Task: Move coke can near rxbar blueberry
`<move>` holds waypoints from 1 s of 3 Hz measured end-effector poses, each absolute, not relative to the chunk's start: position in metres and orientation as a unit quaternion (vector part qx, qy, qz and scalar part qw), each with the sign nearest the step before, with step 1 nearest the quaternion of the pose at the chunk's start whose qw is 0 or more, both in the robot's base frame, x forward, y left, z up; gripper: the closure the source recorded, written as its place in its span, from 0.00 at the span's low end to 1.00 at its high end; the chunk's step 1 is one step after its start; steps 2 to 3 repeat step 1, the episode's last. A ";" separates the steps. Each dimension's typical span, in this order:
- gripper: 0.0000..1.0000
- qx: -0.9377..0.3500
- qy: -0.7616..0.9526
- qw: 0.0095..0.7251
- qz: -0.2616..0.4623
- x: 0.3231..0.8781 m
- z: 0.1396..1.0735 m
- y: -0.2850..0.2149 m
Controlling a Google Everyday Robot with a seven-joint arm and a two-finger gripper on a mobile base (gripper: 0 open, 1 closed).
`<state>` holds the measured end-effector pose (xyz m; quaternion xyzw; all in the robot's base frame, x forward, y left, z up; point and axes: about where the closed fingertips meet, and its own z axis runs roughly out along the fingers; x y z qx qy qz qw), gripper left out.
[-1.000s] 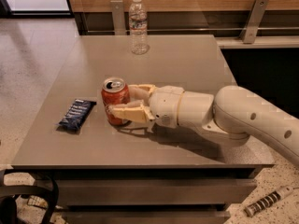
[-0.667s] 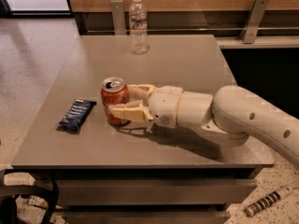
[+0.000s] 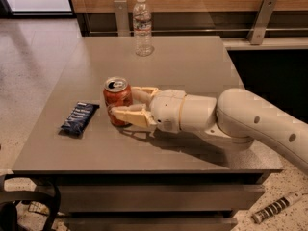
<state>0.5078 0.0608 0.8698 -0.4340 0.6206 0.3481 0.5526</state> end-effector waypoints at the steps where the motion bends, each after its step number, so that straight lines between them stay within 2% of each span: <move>1: 0.00 -0.435 0.620 0.552 0.349 0.507 0.870 0.063; 3: 0.00 -0.435 0.620 0.552 0.349 0.507 0.870 0.063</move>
Offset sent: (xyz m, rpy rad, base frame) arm 0.0000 0.0000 0.0000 0.0000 0.0000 0.0000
